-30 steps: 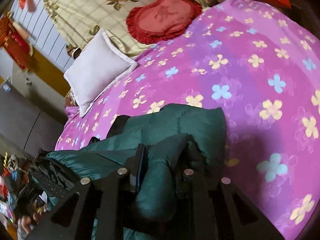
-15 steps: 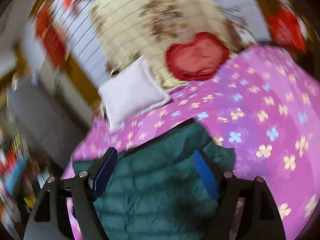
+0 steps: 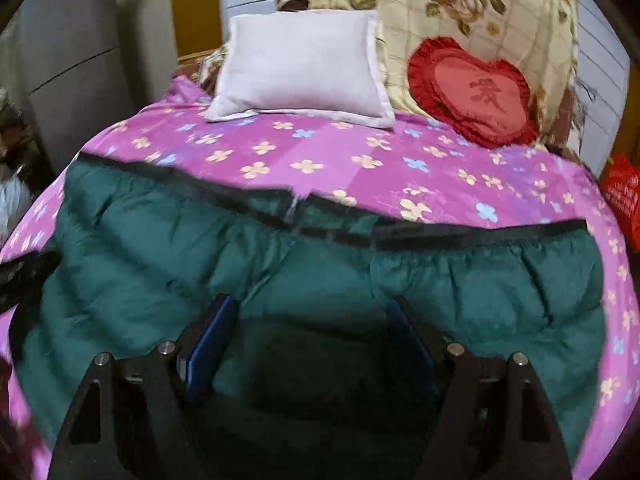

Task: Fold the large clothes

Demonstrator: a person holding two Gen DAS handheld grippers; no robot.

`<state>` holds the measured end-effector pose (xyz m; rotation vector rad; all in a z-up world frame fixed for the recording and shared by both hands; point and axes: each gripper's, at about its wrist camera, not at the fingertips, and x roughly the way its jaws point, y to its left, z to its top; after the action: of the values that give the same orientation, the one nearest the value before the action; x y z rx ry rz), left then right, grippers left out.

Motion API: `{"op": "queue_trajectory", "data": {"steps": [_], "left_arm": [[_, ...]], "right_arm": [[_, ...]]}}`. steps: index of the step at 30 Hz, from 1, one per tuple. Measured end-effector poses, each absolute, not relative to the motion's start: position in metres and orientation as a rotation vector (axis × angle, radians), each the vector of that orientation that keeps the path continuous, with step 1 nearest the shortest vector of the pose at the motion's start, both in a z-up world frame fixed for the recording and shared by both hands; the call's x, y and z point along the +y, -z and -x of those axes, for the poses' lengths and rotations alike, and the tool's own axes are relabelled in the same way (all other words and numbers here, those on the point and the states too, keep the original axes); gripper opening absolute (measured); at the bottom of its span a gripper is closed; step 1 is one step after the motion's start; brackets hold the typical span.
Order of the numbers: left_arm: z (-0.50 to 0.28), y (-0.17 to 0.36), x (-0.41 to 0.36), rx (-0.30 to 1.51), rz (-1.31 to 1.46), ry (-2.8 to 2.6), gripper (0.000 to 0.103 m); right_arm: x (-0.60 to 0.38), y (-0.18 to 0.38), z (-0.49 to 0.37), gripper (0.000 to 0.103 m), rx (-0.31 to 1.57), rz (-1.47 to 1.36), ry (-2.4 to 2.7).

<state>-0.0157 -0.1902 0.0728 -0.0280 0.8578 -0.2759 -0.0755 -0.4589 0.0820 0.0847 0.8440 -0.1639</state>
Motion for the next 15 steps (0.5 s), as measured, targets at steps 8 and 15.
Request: {"op": "queue_trajectory", "data": {"steps": [8,15], "left_arm": [[0.012,-0.069,-0.192,0.875,0.035,0.271,0.045],[0.014,-0.071,-0.19,0.881,0.048,0.266,0.045]], "right_arm": [[-0.474,-0.065,0.053,0.082,0.907,-0.154,0.188],[-0.45,-0.112,0.069,0.082,0.786,-0.255,0.073]]}}
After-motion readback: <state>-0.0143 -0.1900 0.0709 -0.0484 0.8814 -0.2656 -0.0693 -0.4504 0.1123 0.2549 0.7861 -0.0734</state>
